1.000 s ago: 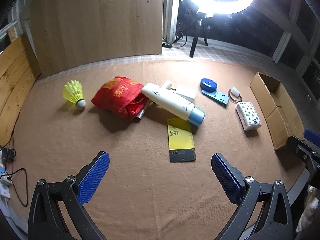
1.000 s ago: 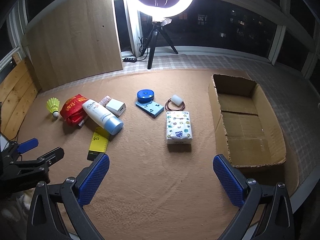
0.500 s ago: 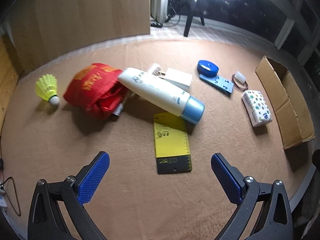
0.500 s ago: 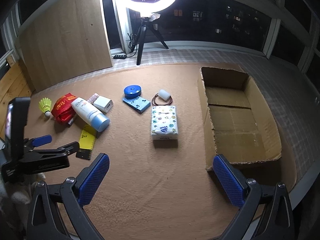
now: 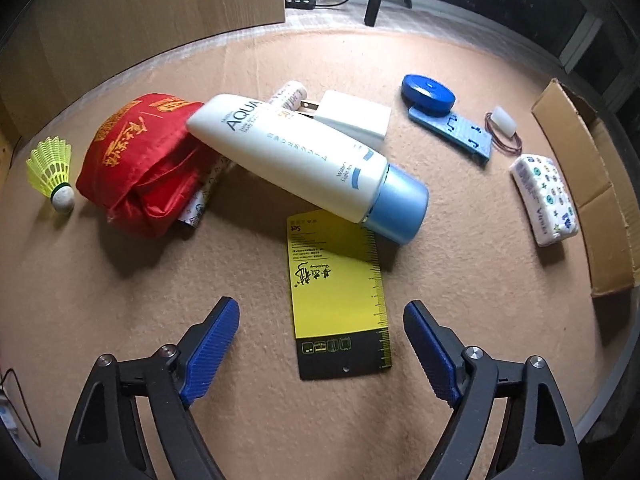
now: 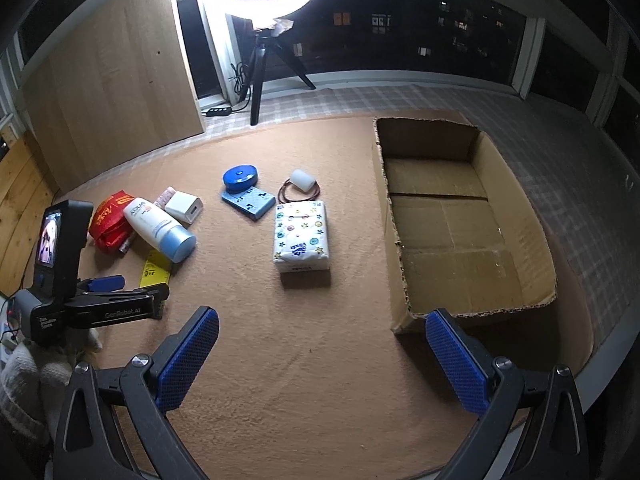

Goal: Organize objects
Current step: 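Lower the left tool onto the yellow card and close its fingers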

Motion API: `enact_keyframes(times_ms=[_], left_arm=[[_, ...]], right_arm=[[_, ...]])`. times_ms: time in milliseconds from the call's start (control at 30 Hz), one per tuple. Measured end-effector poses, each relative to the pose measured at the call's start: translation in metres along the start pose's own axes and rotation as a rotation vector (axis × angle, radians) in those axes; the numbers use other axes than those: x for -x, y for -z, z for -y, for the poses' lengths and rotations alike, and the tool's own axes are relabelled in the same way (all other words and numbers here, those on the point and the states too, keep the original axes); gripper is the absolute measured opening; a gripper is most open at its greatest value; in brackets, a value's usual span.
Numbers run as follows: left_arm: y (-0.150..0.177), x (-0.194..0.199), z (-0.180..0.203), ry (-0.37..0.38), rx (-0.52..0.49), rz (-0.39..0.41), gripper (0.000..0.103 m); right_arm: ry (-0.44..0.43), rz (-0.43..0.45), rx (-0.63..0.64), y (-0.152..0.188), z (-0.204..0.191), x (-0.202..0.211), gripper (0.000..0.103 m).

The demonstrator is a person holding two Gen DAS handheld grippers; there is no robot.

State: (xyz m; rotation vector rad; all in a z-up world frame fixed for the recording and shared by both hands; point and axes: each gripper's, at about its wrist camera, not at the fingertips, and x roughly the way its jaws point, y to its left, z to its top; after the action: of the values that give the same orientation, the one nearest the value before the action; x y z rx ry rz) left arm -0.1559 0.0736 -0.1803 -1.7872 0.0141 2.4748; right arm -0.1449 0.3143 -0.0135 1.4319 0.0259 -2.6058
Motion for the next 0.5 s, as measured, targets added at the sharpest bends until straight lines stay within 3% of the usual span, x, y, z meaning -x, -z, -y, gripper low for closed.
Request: enact_keyframes(times_ms=[300,400,500], left_arm=[[-0.0064,-0.01,0.0032,-0.01,-0.01,-0.018,0.079],[-0.0073,-0.0097,0.0044,-0.017,-0.015,-0.006,0.071],[-0.0079,-0.0079,0.0065,-0.014,-0.02,0.003,0.055]], right_arm=[[-0.002,-0.014,-0.026,0.0014,0.0078,-0.0056,0.102],[-0.004,-0.015,-0.032,0.0018,0.0087,-0.0064,0.102],[-0.005,-0.015,-0.035,0.0024,0.0088,-0.007,0.102]])
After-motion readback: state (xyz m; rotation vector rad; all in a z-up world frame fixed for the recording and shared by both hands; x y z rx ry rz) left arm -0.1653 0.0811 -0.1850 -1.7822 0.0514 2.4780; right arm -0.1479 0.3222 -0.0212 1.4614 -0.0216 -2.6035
